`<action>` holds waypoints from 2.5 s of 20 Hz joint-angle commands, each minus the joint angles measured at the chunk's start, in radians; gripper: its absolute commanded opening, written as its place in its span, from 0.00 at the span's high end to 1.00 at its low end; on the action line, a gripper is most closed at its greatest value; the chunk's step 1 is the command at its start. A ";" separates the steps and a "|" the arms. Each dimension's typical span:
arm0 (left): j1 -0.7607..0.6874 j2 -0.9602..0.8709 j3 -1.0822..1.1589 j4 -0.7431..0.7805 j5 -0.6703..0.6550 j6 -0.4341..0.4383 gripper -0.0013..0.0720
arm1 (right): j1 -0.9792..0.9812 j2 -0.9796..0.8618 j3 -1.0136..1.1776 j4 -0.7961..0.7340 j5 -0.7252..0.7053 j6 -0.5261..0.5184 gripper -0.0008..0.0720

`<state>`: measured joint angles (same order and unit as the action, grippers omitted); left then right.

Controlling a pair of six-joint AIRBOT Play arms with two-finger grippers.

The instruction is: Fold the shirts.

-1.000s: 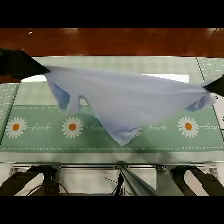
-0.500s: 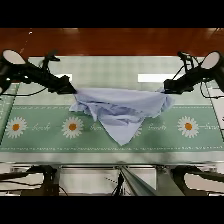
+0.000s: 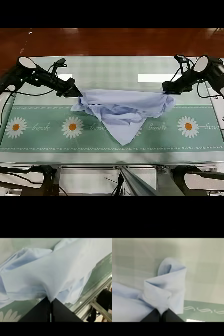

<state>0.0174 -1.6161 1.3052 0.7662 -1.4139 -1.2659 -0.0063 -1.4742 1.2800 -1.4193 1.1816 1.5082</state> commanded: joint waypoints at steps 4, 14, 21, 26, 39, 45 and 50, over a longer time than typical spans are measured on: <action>-0.001 -0.005 0.006 -0.008 -0.021 0.002 0.95 | 0.001 0.033 0.001 -0.029 0.033 -0.037 0.34; -0.001 -0.005 0.006 -0.007 -0.088 0.096 0.95 | -0.257 0.362 -0.414 0.397 0.182 -0.144 0.32; -0.001 -0.005 0.006 -0.007 -0.090 0.129 0.95 | -0.058 0.557 -0.882 0.723 -0.090 -0.092 0.32; -0.001 -0.005 0.006 -0.007 -0.090 0.129 0.95 | 0.224 0.554 -0.925 0.746 -0.426 0.088 0.26; 0.007 -0.006 0.007 -0.013 -0.079 0.151 0.95 | 0.594 0.316 -0.861 1.046 -0.815 0.097 0.96; 0.179 0.051 0.040 -0.616 -0.090 0.208 0.95 | 0.497 0.674 -0.661 0.979 -0.720 -0.103 0.96; 0.309 0.195 0.184 -1.154 -0.085 0.237 0.95 | 0.224 0.929 -0.451 0.904 -0.652 -0.061 0.96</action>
<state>0.2600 -1.4963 1.4170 -0.0513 -1.5028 -1.0481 0.3553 -0.6762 0.7128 -0.4797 0.4786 1.4364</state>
